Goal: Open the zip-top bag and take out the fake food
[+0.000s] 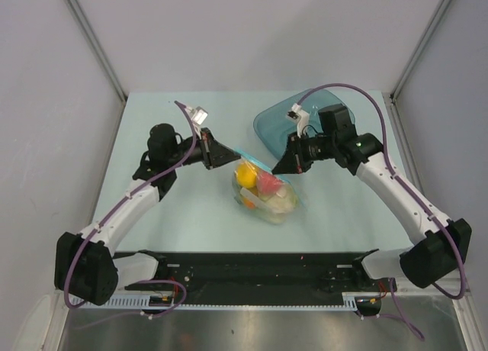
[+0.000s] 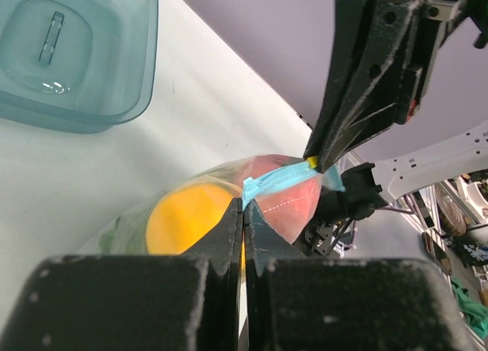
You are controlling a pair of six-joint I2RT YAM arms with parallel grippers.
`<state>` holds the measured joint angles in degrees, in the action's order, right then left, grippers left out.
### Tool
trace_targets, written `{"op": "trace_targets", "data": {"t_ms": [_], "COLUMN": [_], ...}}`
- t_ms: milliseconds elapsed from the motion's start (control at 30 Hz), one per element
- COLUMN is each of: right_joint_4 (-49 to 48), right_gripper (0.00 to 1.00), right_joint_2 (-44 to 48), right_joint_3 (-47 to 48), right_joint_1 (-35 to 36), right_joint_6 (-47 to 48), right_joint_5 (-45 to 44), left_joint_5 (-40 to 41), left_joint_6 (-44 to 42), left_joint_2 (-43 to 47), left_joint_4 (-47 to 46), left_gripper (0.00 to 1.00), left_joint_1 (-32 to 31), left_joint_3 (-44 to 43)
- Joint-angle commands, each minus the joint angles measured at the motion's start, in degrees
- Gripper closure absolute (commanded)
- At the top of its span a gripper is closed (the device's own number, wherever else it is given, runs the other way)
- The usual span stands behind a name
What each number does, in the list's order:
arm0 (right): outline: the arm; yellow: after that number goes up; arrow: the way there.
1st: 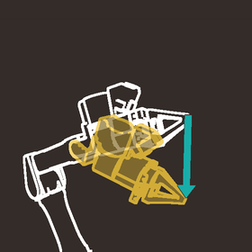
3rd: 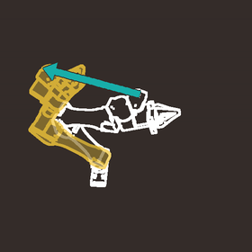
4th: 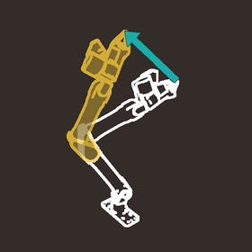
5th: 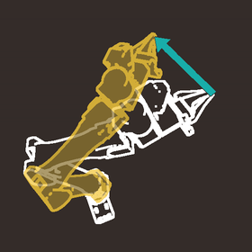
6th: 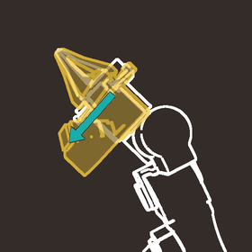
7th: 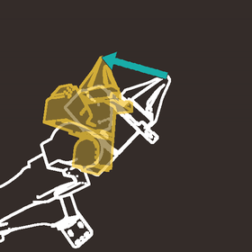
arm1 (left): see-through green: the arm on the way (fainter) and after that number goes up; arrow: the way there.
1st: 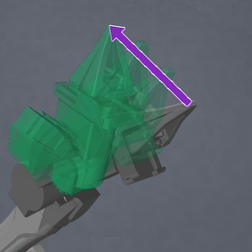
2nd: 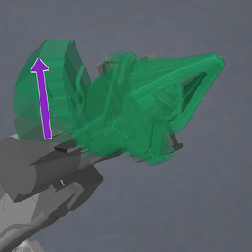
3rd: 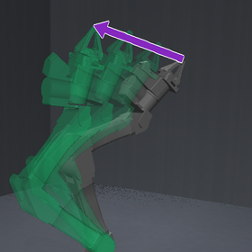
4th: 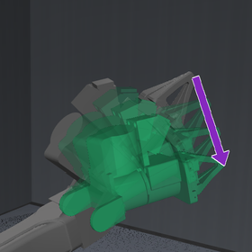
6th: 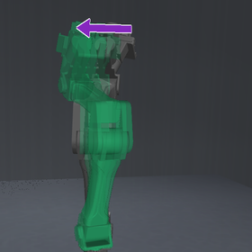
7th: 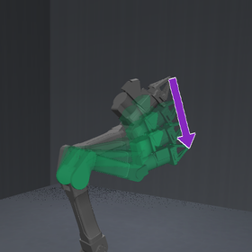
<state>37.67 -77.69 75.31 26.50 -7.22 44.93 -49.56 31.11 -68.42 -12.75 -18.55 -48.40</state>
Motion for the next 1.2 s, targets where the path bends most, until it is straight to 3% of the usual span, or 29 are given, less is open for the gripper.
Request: {"op": "trace_targets", "data": {"t_ms": [0, 233, 400, 633, 733, 767, 833, 867, 967, 1067, 1167], "right_joint_4": [10.75, 15.05, 17.97, 18.49, 15.7, 14.64, 9.04, 5.95, -7.76, -19.1, -20.01], "right_gripper": [1.0, 1.0, 1.0, 1.0, 1.0, 0.76, 0.51, 0.29, 0.01, 0.0, 0.01], "right_joint_2": [6.14, 14.93, 19.67, 23.46, 23.21, 22.24, 18.65, 17.5, 12.5, 6.7, 2.04], "right_joint_3": [-1.65, -6.57, -11.04, -15.36, -15.98, -15.29, -14.32, -13.53, -12.03, -10.8, -6.42], "right_joint_1": [-1.28, -3.03, -3.12, -3.21, -3.21, -3.12, -3.21, -3.12, -3.12, -2.68, -2.6], "right_joint_6": [2.21, 2.3, 2.92, 1.07, 0.28, -0.42, -4.45, -6.99, -15.26, -20.71, -19.77], "right_joint_5": [-3.87, -10.2, -12.93, -13.55, -8.21, -4.45, 2.4, 4.36, 5.88, 4.47, 1.31], "left_joint_5": [8.32, 17.64, 19.85, 20.65, 13.02, 12.04, 8.53, 7.47, 2.2, -2.81, -5.19], "left_joint_6": [-2.02, -2.9, -3.86, -3.6, -1.68, -1.32, -0.09, 0.09, -0.09, -0.97, -0.7], "left_joint_2": [2.86, 3.74, 3.38, -0.21, -3.46, -4.52, -4.79, -4.62, -4.53, -5.14, -5.84], "left_joint_4": [-1.14, 4.49, 6.33, 6.95, 2.67, 2.3, -1.98, -2.79, -4.82, -5.09, -5.44], "left_gripper": [1.0, 1.0, 1.0, 1.0, 1.0, 1.0, 1.0, 1.0, 0.99, 1.0, 1.0], "left_joint_1": [3.34, 5.27, 7.11, 8.26, 8.35, 8.09, 7.91, 7.91, 7.56, 6.6, 5.8], "left_joint_3": [-2.4, -4.59, -5.82, -8.19, -9.16, -9.6, -8.65, -8.2, -6.97, -7.23, -8.72]}}
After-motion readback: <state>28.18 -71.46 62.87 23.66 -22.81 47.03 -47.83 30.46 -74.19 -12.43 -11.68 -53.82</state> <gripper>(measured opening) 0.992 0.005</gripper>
